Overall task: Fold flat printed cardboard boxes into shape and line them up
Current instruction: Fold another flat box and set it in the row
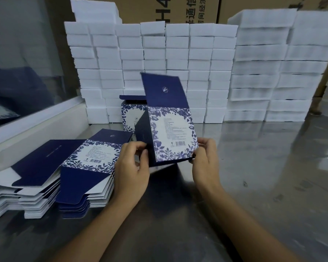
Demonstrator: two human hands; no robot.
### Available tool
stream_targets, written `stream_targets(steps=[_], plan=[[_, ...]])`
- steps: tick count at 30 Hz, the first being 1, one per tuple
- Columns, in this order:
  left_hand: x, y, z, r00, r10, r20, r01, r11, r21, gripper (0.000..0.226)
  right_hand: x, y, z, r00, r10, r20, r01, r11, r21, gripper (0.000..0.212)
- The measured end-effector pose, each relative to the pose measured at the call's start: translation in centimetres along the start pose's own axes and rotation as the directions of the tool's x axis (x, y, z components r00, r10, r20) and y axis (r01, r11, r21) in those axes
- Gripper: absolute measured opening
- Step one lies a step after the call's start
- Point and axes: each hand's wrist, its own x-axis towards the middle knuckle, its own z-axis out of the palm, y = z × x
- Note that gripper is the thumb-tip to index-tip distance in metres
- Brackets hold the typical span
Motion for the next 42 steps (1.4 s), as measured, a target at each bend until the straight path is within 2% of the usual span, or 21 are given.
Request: stream_targets(steps=[5, 8, 10, 12, 14, 17, 19, 22, 28, 31, 33, 36, 39, 42], plan=[[0.1, -0.3, 0.0, 0.963, -0.252, 0.091, 0.261, 0.959, -0.107, 0.044, -0.1, 0.5, -0.2, 0.998, 0.052, 0.030, -0.051, 0.998, -0.027, 0.029], [0.0, -0.3, 0.2, 0.935, -0.324, 0.146, 0.345, 0.926, -0.154, 0.061, -0.2, 0.3, -0.1, 0.997, 0.059, 0.048, -0.056, 0.997, -0.058, 0.042], [-0.1, -0.4, 0.5, 0.943, -0.306, 0.133, 0.325, 0.932, -0.158, 0.064, -0.5, 0.1, 0.1, 0.995, 0.061, 0.084, -0.054, 0.995, -0.082, 0.045], [0.0, -0.5, 0.5, 0.954, -0.276, 0.119, 0.290, 0.949, -0.124, 0.057, -0.6, 0.0, 0.3, 0.989, 0.083, 0.122, -0.070, 0.992, -0.107, 0.038], [0.1, -0.3, 0.3, 0.960, -0.251, 0.127, 0.264, 0.959, -0.101, 0.045, -0.7, -0.3, 0.5, 0.981, 0.084, 0.173, -0.081, 0.996, -0.027, 0.040], [0.3, 0.3, -0.5, 0.947, -0.266, 0.178, 0.303, 0.925, -0.228, 0.038, -1.0, -0.7, 0.6, 0.966, 0.097, 0.239, -0.125, 0.987, 0.103, 0.045], [0.3, 0.7, -0.8, 0.939, -0.268, 0.214, 0.324, 0.898, -0.297, 0.050, -0.9, -0.7, 0.6, 0.972, 0.095, 0.217, -0.120, 0.987, 0.104, 0.047], [0.4, 1.2, -0.9, 0.920, -0.244, 0.308, 0.344, 0.877, -0.334, 0.056, -0.6, -0.7, 0.3, 0.981, 0.112, 0.161, -0.131, 0.984, 0.117, 0.052], [0.7, 1.0, -1.2, 0.871, -0.226, 0.436, 0.400, 0.841, -0.364, 0.046, -0.4, -0.7, -0.1, 0.988, 0.113, 0.101, -0.125, 0.985, 0.118, 0.050], [0.2, 1.1, -0.8, 0.888, -0.228, 0.400, 0.351, 0.898, -0.267, 0.059, -0.5, -0.4, -0.1, 0.997, 0.074, 0.039, -0.075, 0.997, 0.025, 0.042], [-0.1, 1.1, -0.3, 0.912, -0.220, 0.346, 0.293, 0.940, -0.176, 0.073, -0.4, -0.3, 0.1, 0.998, 0.067, -0.006, -0.067, 0.997, 0.024, 0.033], [-0.3, 1.0, 0.0, 0.952, -0.196, 0.235, 0.227, 0.968, -0.111, 0.087, -0.2, -0.5, 0.1, 0.998, 0.048, -0.050, -0.047, 0.999, 0.022, 0.030], [-0.3, 0.6, 0.3, 0.982, -0.134, 0.130, 0.142, 0.988, -0.056, 0.100, -0.4, -0.8, 0.3, 0.999, -0.013, 0.048, 0.014, 1.000, -0.027, 0.043], [-0.3, 0.7, 0.4, 0.998, -0.032, 0.045, 0.032, 0.999, 0.006, 0.102, -1.5, -1.4, 1.0, 0.972, -0.096, 0.213, 0.089, 0.995, 0.041, 0.052]])
